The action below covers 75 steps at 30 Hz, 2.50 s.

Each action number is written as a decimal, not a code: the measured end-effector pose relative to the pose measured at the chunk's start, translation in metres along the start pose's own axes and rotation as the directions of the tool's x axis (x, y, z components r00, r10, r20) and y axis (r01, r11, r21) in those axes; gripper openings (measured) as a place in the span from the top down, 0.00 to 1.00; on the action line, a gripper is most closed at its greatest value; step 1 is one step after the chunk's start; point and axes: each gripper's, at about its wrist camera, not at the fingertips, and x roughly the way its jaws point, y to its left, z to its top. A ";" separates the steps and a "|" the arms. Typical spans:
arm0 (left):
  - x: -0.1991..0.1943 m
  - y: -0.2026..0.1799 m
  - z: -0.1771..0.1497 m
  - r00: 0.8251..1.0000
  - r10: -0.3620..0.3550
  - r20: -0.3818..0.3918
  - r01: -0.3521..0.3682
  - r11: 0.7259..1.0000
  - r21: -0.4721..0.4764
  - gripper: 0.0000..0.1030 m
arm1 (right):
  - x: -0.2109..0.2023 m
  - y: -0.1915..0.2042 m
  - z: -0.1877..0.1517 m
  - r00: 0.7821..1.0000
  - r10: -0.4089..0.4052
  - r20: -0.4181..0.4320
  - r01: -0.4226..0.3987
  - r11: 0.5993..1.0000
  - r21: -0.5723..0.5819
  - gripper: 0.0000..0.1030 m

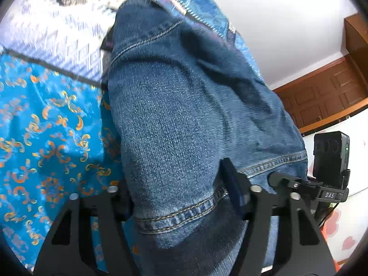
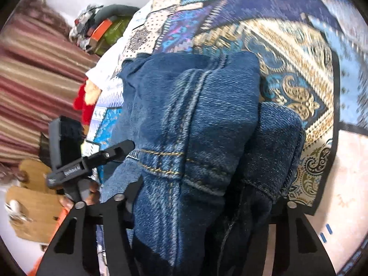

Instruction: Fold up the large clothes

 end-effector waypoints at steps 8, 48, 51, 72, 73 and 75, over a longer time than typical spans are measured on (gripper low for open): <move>-0.069 -0.032 0.000 0.996 -0.001 0.090 -0.010 0.992 0.124 0.47 | -0.038 0.054 -0.008 0.997 -0.031 0.065 0.037 0.995 -0.098 0.53; -0.149 0.081 -0.089 0.930 0.350 0.109 -0.364 0.919 0.149 0.44 | 0.086 0.124 -0.049 0.985 -0.027 -0.169 0.001 0.988 -0.154 0.38; -0.166 0.067 -0.095 0.890 0.420 0.180 -0.451 0.870 0.201 0.44 | 0.058 0.129 -0.056 0.988 -0.107 -0.108 0.082 0.974 -0.213 0.38; -0.155 0.062 -0.177 0.864 0.470 0.179 -0.502 0.828 0.249 0.04 | 0.051 0.099 -0.106 0.953 -0.300 -0.045 0.273 0.912 -0.307 0.03; -0.160 0.067 -0.178 0.865 0.473 0.168 -0.500 0.837 0.221 0.04 | 0.044 0.093 -0.107 0.953 -0.299 -0.042 0.274 0.914 -0.298 0.03; -0.167 0.074 -0.181 0.828 0.534 0.171 -0.560 0.806 0.192 0.04 | 0.029 0.083 -0.109 0.954 -0.296 -0.040 0.274 0.921 -0.277 0.03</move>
